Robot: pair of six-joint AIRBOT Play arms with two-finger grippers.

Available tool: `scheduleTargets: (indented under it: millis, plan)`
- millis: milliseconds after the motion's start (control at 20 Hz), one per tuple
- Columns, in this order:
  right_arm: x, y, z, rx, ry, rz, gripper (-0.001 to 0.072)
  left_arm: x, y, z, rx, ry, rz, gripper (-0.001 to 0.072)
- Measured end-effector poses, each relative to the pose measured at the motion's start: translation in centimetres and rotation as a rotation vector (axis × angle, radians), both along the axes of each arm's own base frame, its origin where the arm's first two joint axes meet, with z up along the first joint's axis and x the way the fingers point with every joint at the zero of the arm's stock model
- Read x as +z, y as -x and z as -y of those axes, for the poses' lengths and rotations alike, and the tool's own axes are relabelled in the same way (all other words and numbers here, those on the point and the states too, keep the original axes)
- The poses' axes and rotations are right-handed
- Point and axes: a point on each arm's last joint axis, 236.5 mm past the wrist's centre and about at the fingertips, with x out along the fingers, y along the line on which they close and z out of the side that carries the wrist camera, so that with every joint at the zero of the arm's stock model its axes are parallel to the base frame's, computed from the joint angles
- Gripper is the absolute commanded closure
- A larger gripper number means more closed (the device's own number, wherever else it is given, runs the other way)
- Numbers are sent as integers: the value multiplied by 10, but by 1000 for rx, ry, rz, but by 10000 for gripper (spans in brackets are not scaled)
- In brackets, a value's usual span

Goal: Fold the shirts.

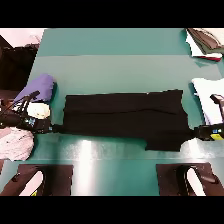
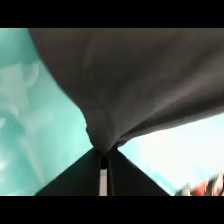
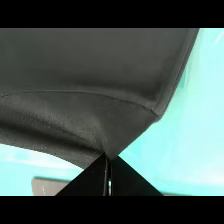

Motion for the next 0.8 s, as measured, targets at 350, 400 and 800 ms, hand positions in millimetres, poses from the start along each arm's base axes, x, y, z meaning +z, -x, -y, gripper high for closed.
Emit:
scheduleTargets:
  millis: [350, 400, 800]
  plan:
    - [4, -75, -9, 72, -32, 46, 696, -6, -58, -6, 115, 27, 97, 681]
    - [3, -87, -11, 84, -36, 44, 696, -7, -67, -8, 129, 28, 104, 681]
    - [-13, -175, -11, 95, -52, 43, 689, -12, -143, -20, 185, 52, 174, 576]
